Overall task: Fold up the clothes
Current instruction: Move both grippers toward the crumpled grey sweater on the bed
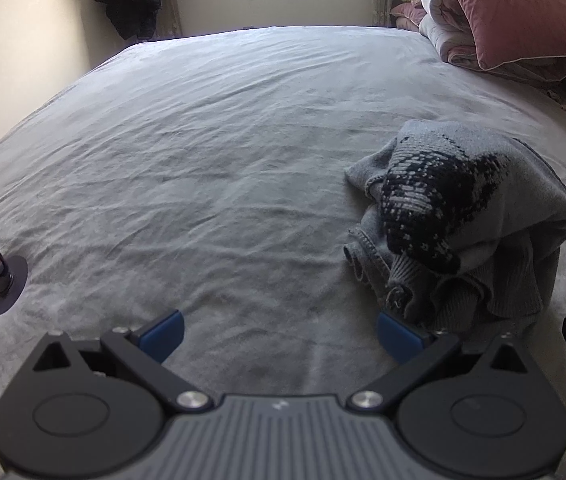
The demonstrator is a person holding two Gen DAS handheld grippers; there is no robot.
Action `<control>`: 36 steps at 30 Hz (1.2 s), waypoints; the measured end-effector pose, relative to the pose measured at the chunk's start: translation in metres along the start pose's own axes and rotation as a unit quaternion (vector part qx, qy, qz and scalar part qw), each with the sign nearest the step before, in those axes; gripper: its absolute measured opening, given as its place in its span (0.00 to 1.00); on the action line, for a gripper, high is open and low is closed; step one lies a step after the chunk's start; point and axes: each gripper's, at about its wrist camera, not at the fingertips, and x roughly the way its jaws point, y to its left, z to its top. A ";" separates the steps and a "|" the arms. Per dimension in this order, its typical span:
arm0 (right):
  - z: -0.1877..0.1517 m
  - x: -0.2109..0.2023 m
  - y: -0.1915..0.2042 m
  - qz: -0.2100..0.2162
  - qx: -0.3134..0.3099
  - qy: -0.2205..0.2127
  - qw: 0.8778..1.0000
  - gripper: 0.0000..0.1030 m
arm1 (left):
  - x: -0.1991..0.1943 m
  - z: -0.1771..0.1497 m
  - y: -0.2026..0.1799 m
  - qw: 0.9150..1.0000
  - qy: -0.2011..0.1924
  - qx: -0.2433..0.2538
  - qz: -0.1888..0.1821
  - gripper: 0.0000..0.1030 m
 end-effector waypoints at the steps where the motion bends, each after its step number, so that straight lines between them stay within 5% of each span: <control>1: 0.000 0.000 0.000 0.000 -0.001 0.001 1.000 1.00 | 0.002 -0.002 0.000 1.000 0.004 0.003 0.000 1.00; 20: -0.018 0.039 0.012 -0.008 -0.035 0.095 0.995 1.00 | 0.033 -0.026 0.002 0.998 0.043 0.036 -0.011 1.00; 33: -0.036 0.027 0.019 -0.019 -0.062 0.040 0.997 1.00 | 0.028 -0.029 0.017 0.998 0.023 0.030 -0.058 1.00; 36: -0.030 0.020 0.026 0.005 -0.078 0.041 0.996 1.00 | 0.025 -0.024 0.028 0.997 0.020 0.022 -0.076 1.00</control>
